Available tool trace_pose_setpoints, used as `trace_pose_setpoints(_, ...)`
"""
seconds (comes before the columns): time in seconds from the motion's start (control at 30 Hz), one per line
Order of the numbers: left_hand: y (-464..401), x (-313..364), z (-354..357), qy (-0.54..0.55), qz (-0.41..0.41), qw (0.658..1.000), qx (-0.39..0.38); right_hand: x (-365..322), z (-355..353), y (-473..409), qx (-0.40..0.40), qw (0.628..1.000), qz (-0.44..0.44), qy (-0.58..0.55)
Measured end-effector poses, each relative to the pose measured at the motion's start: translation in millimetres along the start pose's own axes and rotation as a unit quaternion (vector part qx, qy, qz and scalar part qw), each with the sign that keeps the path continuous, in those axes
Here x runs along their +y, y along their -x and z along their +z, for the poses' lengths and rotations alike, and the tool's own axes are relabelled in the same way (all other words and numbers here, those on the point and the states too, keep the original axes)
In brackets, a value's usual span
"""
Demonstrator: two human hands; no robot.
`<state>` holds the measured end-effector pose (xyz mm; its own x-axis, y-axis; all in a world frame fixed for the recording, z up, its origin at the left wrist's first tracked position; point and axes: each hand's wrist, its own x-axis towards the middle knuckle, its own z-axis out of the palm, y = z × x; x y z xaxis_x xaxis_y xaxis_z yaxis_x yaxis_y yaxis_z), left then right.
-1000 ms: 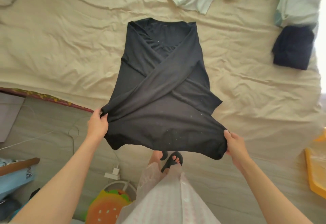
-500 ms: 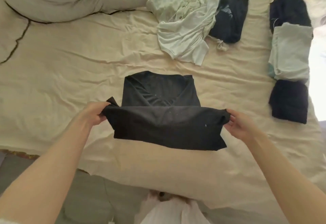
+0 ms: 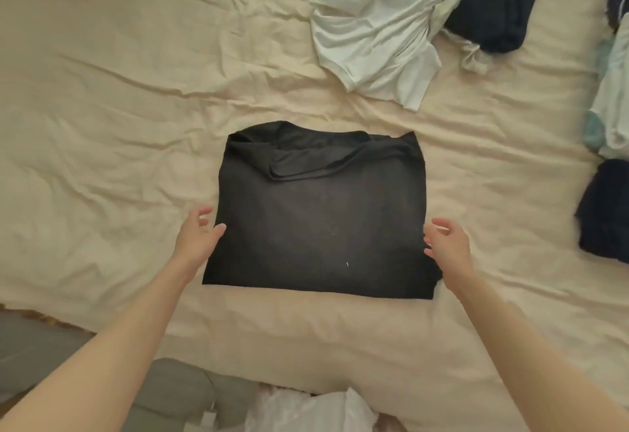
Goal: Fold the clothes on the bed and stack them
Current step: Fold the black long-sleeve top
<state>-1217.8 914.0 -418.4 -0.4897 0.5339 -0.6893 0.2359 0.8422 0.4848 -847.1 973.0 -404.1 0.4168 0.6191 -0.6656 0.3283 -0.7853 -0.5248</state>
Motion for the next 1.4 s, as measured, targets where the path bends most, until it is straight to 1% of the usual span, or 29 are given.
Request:
trace_pose_setpoints(0.03, -4, 0, 1, -0.077, 0.048, 0.995, 0.035, -4, 4, -7, 0.009, 0.999, -0.027, 0.043)
trace_pose_setpoints(0.07, -9, 4, 2, -0.152, 0.106, 0.980, 0.068, -9, 8, -16, 0.011, 0.996, -0.051, 0.072)
trace_pose_setpoints(0.1, -13, 10, 5, -0.204, 0.165, 0.960, 0.093, -16, 13, -23, 0.004, 0.994, -0.074, 0.083)
trace_pose_setpoints(0.17, -25, 30, 11, -0.257, 0.251, 0.926, 0.117, -35, 25, -38, -0.012, 0.990, -0.113, 0.084)
trace_pose_setpoints(0.2, -32, 42, 15, -0.288, 0.283, 0.906, 0.123, -45, 31, -45, -0.004, 0.984, -0.146, 0.103)
trace_pose_setpoints(0.27, -48, 64, 24, -0.352, 0.340, 0.864, 0.115, -63, 40, -57, 0.033, 0.956, -0.238, 0.168)
trace_pose_setpoints(0.33, -67, 87, 29, -0.389, 0.380, 0.835, 0.082, -82, 45, -71, 0.052, 0.918, -0.323, 0.225)
trace_pose_setpoints(0.37, -77, 97, 30, -0.409, 0.391, 0.822, 0.063, -92, 47, -80, 0.053, 0.905, -0.340, 0.252)
trace_pose_setpoints(0.4, -87, 104, 31, -0.427, 0.398, 0.811, 0.044, -99, 48, -91, 0.046, 0.902, -0.333, 0.272)
trace_pose_setpoints(0.43, -97, 110, 30, -0.439, 0.401, 0.804, 0.026, -106, 49, -102, 0.036, 0.914, -0.297, 0.274)
trace_pose_setpoints(0.47, -106, 115, 29, -0.436, 0.401, 0.806, 0.009, -111, 49, -115, 0.023, 0.940, -0.235, 0.246)
trace_pose_setpoints(0.5, -112, 119, 26, -0.416, 0.401, 0.816, -0.008, -115, 49, -124, 0.007, 0.967, -0.164, 0.196)
trace_pose_setpoints(0.53, -116, 122, 23, -0.380, 0.400, 0.834, -0.026, -115, 49, -132, -0.012, 0.984, -0.103, 0.142)
trace_pose_setpoints(0.57, -119, 124, 20, -0.333, 0.398, 0.854, -0.037, -116, 49, -137, -0.031, 0.992, -0.068, 0.105)
trace_pose_setpoints(0.6, -121, 126, 18, -0.284, 0.392, 0.874, -0.034, -114, 49, -143, -0.037, 0.994, -0.057, 0.083)
trace_pose_setpoints(0.63, -124, 129, 15, -0.234, 0.375, 0.897, -0.014, -111, 48, -146, -0.026, 0.996, -0.058, 0.065)
trace_pose_setpoints(0.7, -130, 135, 8, -0.126, 0.313, 0.940, 0.056, -109, 45, -152, 0.021, 0.998, -0.063, 0.020)
trace_pose_setpoints(0.73, -134, 137, 5, -0.075, 0.275, 0.955, 0.086, -107, 43, -156, 0.040, 0.997, -0.059, -0.006)
trace_pose_setpoints(0.8, -143, 136, 0, 0.001, 0.198, 0.973, 0.117, -106, 38, -161, 0.063, 0.996, -0.041, -0.051)
trace_pose_setpoints(0.87, -149, 129, 1, 0.024, 0.142, 0.982, 0.125, -102, 35, -162, 0.077, 0.995, -0.032, -0.059)
trace_pose_setpoints(0.9, -149, 123, 3, 0.027, 0.125, 0.984, 0.124, -98, 35, -160, 0.090, 0.994, -0.039, -0.040)
trace_pose_setpoints(1.0, -132, 98, 11, 0.034, 0.116, 0.982, 0.143, -77, 34, -133, 0.143, 0.986, -0.077, 0.025)
trace_pose_setpoints(1.03, -121, 86, 15, 0.038, 0.110, 0.982, 0.148, -65, 34, -121, 0.152, 0.985, -0.078, 0.030)
trace_pose_setpoints(1.1, -94, 56, 23, 0.042, 0.074, 0.987, 0.137, -32, 32, -91, 0.161, 0.984, -0.062, 0.038)
trace_pose_setpoints(1.13, -79, 39, 27, 0.037, 0.048, 0.991, 0.124, -13, 29, -75, 0.152, 0.986, -0.049, 0.043)
trace_pose_setpoints(1.27, -16, -22, 38, 0.005, -0.028, 0.997, 0.076, 57, 9, -19, 0.076, 0.995, 0.012, 0.058)
trace_pose_setpoints(1.33, 7, -42, 38, 0.025, -0.058, 0.997, 0.054, 76, 1, 0, 0.053, 0.997, 0.030, 0.046)
trace_pose_setpoints(1.4, 20, -52, 34, 0.067, -0.088, 0.994, 0.025, 80, -4, 7, 0.031, 0.998, 0.062, 0.010)
